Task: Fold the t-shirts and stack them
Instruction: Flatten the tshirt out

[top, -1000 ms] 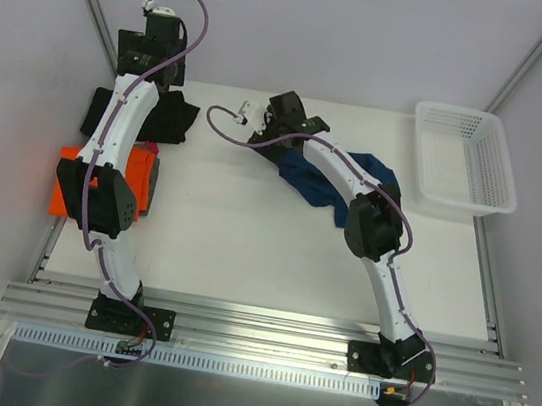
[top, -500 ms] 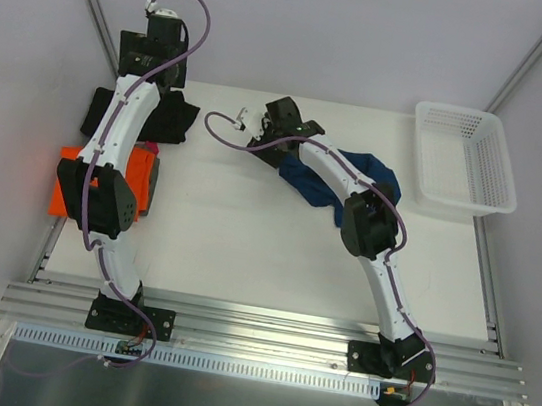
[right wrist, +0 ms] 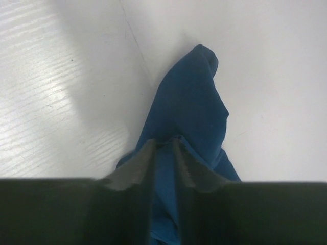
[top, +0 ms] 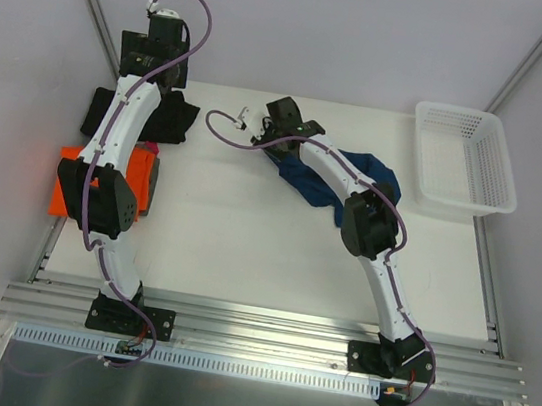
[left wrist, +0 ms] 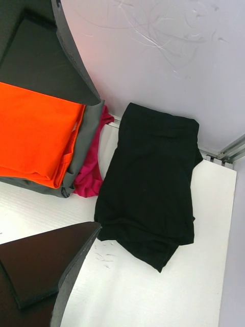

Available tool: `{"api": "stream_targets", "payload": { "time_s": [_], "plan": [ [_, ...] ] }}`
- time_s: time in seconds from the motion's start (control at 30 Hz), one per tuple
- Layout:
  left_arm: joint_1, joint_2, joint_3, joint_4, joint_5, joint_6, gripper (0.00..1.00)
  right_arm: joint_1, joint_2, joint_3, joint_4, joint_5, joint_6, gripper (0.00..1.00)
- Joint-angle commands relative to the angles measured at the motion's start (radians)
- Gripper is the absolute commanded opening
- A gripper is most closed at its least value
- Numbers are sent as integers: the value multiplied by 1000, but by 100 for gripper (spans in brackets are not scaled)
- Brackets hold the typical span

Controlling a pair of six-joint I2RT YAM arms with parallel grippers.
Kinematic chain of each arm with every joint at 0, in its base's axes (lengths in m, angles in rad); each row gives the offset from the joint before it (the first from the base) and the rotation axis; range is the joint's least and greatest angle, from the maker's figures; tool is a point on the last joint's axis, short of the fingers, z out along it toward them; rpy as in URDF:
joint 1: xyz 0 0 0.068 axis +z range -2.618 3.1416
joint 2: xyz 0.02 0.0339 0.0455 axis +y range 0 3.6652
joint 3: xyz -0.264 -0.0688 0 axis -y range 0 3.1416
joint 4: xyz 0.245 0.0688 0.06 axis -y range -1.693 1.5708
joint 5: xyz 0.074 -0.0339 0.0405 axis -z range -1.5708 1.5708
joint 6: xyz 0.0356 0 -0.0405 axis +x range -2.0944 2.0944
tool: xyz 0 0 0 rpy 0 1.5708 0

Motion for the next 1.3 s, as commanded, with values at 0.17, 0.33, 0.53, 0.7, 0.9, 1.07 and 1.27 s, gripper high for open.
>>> {"api": "stream_targets", "payload": {
  "time_s": [0.17,0.33,0.53,0.7,0.9,1.07,1.27],
  "plan": [
    [-9,-55,17,4,-3,-3,99,-1,-36,-6,-9,15,33,49],
    [-9,-52,20,4,-6,-5,99,-1,-36,-22,-31,15,32,48],
    [-9,-51,22,4,-8,-5,99,10,-41,-44,-58,-5,52,47],
    [-9,-48,23,4,-6,-6,99,13,-38,-32,-58,-6,47,36],
    [-9,-43,29,4,-5,-8,99,13,-47,-22,-69,-15,50,6],
    [-9,-39,33,4,-3,-12,99,10,-98,2,-58,6,39,1],
    [-9,-32,37,1,4,-17,99,-16,-167,48,-46,17,26,1]
  ]
}}
